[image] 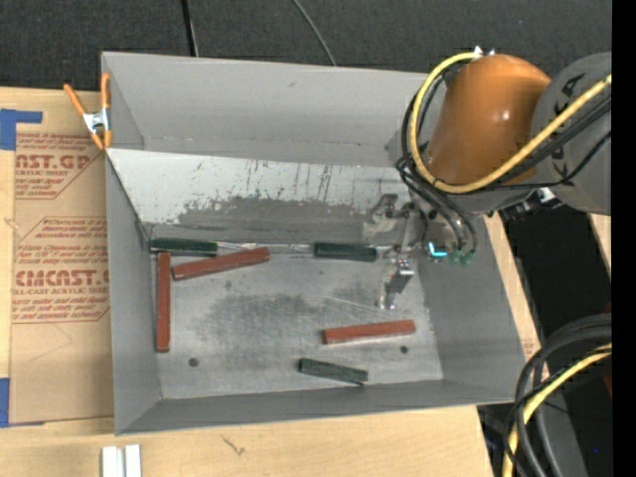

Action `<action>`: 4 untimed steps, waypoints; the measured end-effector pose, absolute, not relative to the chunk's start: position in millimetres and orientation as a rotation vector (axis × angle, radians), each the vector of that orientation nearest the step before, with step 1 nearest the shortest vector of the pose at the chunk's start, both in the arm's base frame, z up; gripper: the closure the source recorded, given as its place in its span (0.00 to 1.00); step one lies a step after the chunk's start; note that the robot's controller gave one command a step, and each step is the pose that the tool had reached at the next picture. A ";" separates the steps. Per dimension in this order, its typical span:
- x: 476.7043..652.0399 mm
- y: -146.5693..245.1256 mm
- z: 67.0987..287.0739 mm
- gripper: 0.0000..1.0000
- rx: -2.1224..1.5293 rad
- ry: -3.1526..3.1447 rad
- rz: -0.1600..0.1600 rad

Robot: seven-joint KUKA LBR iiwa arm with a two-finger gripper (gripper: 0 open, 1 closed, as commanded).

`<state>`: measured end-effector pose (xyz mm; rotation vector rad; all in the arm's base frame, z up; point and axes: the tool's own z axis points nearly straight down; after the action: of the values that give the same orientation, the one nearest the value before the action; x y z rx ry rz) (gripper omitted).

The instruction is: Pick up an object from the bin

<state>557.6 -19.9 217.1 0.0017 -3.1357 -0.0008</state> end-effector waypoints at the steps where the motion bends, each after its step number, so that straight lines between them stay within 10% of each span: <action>1: 559.2 -20.0 221.3 0.00 0.002 -3.144 0.000; 2: 543.8 -32.2 166.0 0.00 0.052 -3.148 0.001; 3: 538.9 -52.6 75.5 1.00 0.159 -3.153 0.001; 4: 538.9 -52.6 75.5 1.00 0.159 -3.153 0.002</action>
Offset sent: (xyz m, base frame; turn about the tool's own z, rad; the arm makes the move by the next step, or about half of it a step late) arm -0.0412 -0.0317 -0.1424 -0.0807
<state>538.9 -52.6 75.5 0.1594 -3.1527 0.0015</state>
